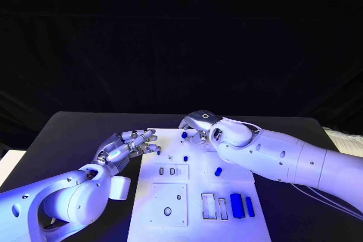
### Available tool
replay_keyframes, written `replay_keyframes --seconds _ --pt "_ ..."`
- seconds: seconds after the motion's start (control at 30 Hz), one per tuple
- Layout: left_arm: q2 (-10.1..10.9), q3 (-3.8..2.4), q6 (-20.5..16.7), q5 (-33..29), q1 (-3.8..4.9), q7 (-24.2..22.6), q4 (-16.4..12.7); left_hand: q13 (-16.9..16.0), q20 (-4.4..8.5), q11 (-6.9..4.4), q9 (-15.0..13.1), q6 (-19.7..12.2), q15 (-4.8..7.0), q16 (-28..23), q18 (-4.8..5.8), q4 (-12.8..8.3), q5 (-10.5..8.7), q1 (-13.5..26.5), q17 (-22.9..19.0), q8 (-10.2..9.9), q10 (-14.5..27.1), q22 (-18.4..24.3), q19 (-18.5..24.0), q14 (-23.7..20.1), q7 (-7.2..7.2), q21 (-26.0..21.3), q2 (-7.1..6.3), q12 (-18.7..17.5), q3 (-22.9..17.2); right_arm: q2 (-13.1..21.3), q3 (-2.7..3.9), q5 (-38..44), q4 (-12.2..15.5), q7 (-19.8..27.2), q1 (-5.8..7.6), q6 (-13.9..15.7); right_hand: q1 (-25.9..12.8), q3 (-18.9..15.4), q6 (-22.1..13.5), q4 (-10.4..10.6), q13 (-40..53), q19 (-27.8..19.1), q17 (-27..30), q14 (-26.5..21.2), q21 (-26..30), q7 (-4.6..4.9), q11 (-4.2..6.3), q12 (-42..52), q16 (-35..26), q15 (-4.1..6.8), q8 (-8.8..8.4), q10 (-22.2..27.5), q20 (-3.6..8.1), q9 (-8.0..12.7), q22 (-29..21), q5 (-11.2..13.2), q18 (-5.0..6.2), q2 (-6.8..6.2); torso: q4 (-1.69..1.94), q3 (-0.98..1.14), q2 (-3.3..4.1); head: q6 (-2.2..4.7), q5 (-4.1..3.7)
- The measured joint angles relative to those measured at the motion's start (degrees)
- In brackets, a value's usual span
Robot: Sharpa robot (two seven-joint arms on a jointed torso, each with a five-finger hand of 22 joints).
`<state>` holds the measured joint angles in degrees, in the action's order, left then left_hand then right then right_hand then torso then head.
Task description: Assemble the parts on the task board
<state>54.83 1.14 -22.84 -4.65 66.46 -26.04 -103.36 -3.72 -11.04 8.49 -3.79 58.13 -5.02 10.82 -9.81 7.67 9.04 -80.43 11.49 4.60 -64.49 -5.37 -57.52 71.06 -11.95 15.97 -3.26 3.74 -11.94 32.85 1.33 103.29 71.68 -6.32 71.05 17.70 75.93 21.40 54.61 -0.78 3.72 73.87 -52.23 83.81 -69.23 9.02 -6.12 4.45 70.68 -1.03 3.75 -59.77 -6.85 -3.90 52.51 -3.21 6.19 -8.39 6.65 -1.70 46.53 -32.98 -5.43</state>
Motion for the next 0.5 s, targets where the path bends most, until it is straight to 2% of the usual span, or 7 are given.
replay_keyframes --seconds 0.17,0.27,0.3,0.37,0.4,0.47,0.5 --pt "0.2 0.01 0.0 0.0 0.0 0.05 0.09 0.0 0.0 0.0 0.0 0.0 0.0 0.0 0.0 0.0 0.0 0.0 0.0 0.0 0.0 0.0 0.0 0.0 0.0 0.0 0.0 0.0 0.0 4.98 0.21 -0.72 4.88 0.1 0.07 1.12 0.32 0.26 2.12 0.72 0.08 2.56 -3.8 0.0 -2.31 -0.2 0.6 1.65 2.04 0.0 0.04 -4.2 0.45 -0.13 4.23 0.0 -0.01 0.32 -0.2 0.02 -0.07 0.18 -0.12" --pt "0.4 0.01 -0.01 0.0 0.0 0.07 0.1 0.0 0.0 0.0 0.0 0.0 0.0 0.0 0.01 0.0 0.0 0.0 0.0 0.0 0.0 0.0 0.0 0.0 0.0 0.0 0.0 0.0 0.0 8.55 0.69 -1.6 7.74 0.06 0.18 1.72 0.32 0.91 3.49 1.37 0.3 4.1 -5.31 0.24 -4.38 -0.2 0.95 2.59 2.99 0.27 0.44 -6.88 0.72 -0.24 7.65 -0.44 -0.01 0.32 -0.41 0.01 -0.18 0.32 -0.29" --pt "0.48 0.01 -0.01 -0.01 0.0 0.08 0.13 0.0 0.0 0.0 0.0 0.0 0.0 0.0 0.01 0.0 0.0 0.0 -0.01 0.0 0.0 0.01 0.0 0.0 0.0 0.0 0.0 0.0 0.0 10.21 0.9 -2.23 9.08 -0.03 0.27 2.0 0.32 1.05 4.13 1.76 0.63 5.16 -6.18 0.22 -5.82 -0.28 1.26 3.33 3.49 0.69 0.57 -8.7 0.86 -0.33 10.07 -0.46 -0.17 0.32 -0.51 -0.01 -0.22 0.36 -0.32" --pt "0.49 0.01 -0.01 -0.01 0.0 0.08 0.24 0.0 0.0 0.0 0.0 0.0 0.0 0.0 0.01 0.0 0.0 0.0 0.04 0.0 0.0 0.06 0.0 0.0 0.0 0.0 0.0 0.0 0.0 12.67 1.14 -3.55 11.11 -0.27 0.43 2.28 0.29 0.89 4.89 2.47 1.71 7.24 -8.38 0.24 -8.7 -0.55 1.91 5.41 4.7 1.58 0.88 -12.92 1.23 -0.37 14.96 -0.46 -1.64 0.3 -0.76 -0.05 -0.35 0.44 -0.36" --pt "0.48 0.01 -0.01 -0.01 0.0 0.09 0.33 0.0 0.0 0.0 0.0 0.0 0.0 0.0 0.0 0.0 0.0 0.0 0.04 0.0 0.0 0.06 0.0 0.0 0.0 0.0 0.0 0.0 0.0 13.93 1.24 -4.49 12.06 -0.45 0.5 2.35 -0.28 0.47 5.16 2.88 2.74 8.03 -8.71 0.21 -9.84 -0.82 2.06 7.15 4.88 2.15 0.88 -15.73 1.65 -0.37 16.86 -0.46 -1.81 -0.3 -0.89 -0.05 -0.41 0.47 -0.37" --pt "0.4 0.01 -0.01 -0.01 0.0 0.1 0.56 0.0 0.0 0.0 0.0 0.0 0.0 0.0 0.01 0.0 0.0 0.0 0.04 0.0 0.0 0.06 0.0 0.0 0.0 0.0 0.0 0.0 0.0 16.4 1.37 -7.0 13.32 -1.09 0.65 2.34 -1.3 -0.88 5.41 3.72 5.67 9.18 -8.74 0.21 -11.62 -1.65 4.0 11.29 4.89 3.31 0.88 -22.04 2.79 -0.35 19.86 -1.15 -1.89 -1.8 -1.21 -0.07 -0.59 0.54 -0.38" --pt "0.34 0.01 -0.01 -0.01 -0.01 0.1 0.63 0.0 0.0 0.0 0.0 0.0 0.0 0.0 0.01 0.0 0.0 0.0 0.04 0.0 0.0 0.06 0.0 0.0 0.0 0.0 0.0 0.0 0.0 17.27 1.41 -8.17 13.68 -1.43 0.68 2.26 -2.03 -2.7 4.98 4.35 14.11 9.84 -9.76 0.2 -12.95 -2.4 4.78 19.81 5.47 3.96 0.88 -23.73 3.45 -0.3 21.63 -2.6 -2.87 -2.53 -1.32 -0.08 -0.66 0.55 -0.39"
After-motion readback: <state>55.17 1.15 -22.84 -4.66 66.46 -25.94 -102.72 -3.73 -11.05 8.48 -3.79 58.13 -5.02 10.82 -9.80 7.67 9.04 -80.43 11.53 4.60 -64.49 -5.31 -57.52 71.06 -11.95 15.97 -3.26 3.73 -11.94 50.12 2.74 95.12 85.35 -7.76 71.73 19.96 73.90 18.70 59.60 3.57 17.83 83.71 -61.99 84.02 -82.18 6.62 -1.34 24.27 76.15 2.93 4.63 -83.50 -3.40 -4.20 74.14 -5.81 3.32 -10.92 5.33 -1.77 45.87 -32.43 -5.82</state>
